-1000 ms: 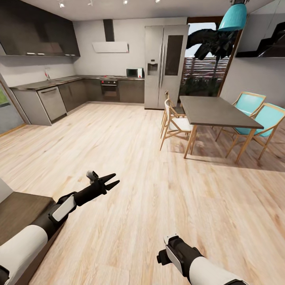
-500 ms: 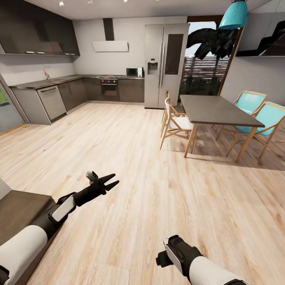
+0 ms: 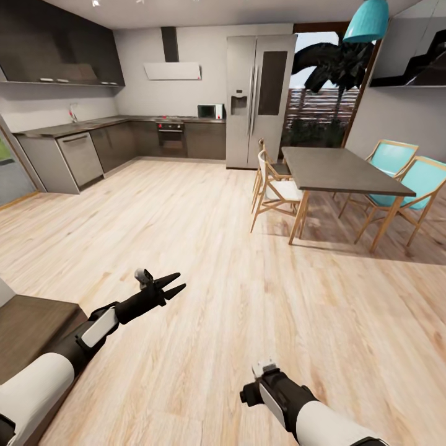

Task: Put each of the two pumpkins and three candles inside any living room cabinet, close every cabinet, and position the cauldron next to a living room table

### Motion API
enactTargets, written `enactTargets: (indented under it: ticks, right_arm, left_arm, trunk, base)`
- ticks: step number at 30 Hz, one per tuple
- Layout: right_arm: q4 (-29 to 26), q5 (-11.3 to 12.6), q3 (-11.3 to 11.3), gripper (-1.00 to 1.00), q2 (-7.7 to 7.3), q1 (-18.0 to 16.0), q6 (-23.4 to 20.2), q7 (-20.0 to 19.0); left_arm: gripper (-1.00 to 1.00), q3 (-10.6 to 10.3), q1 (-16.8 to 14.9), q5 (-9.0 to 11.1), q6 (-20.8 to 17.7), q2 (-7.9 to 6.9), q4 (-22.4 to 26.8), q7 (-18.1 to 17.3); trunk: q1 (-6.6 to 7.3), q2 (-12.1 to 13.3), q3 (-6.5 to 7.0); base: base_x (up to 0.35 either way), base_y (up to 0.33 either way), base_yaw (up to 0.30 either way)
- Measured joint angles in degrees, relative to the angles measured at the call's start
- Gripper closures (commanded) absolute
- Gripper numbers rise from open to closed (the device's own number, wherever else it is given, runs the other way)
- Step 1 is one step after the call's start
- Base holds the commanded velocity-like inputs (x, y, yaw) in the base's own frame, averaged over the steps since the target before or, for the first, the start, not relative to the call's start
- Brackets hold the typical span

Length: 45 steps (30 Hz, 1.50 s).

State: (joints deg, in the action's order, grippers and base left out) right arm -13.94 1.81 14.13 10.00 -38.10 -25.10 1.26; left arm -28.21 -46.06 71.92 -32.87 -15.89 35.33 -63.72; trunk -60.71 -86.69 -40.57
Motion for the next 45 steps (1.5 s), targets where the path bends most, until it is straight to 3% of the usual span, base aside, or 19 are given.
enactTargets:
  ticks: [5,9,24,35,38,45]
  right_arm:
    - [0.0,0.2,0.0,-1.0,0.0,-0.1,4.7,0.0]
    - [0.0,0.2,0.0,-1.0,0.0,-0.2,5.3,0.0]
    - [-0.4,0.1,0.0,-1.0,0.0,-0.3,4.9,0.2]
    - [0.0,0.5,0.0,-1.0,0.0,-0.3,4.6,0.7]
    - [0.3,0.5,-0.1,-1.0,0.0,-0.2,2.6,4.8]
    - [1.4,0.6,-0.1,-1.0,0.0,-0.1,2.9,5.6]
  left_arm:
    - [-1.0,0.0,0.0,-0.1,0.0,0.05,0.0,0.0]
    - [-1.0,0.0,0.0,-0.1,0.0,0.06,0.0,0.0]
    - [-1.0,0.0,0.0,0.3,0.0,-0.27,0.0,-0.3]
    - [-1.0,0.0,0.0,0.2,0.0,-0.3,-0.1,-0.1]
    - [-1.0,0.0,0.0,0.1,0.0,-0.2,-0.1,0.0]
    - [-1.0,0.0,0.0,0.1,0.0,-0.09,-0.1,0.0]
  trunk:
    - [-1.1,-2.0,-0.9]
    - [-1.98,-3.6,-1.62]
    - [-5.27,-9.6,-4.34]
    - [-7.69,-14.0,-6.31]
    - [-8.35,-15.2,-6.85]
    - [-9.88,-18.0,-8.11]
  base:
    - [0.0,0.0,0.0]
    - [0.0,0.0,0.0]
    - [0.0,0.0,0.149]
    - [0.0,0.0,0.019]
    - [0.0,0.0,0.0]
    - [0.0,0.0,0.0]
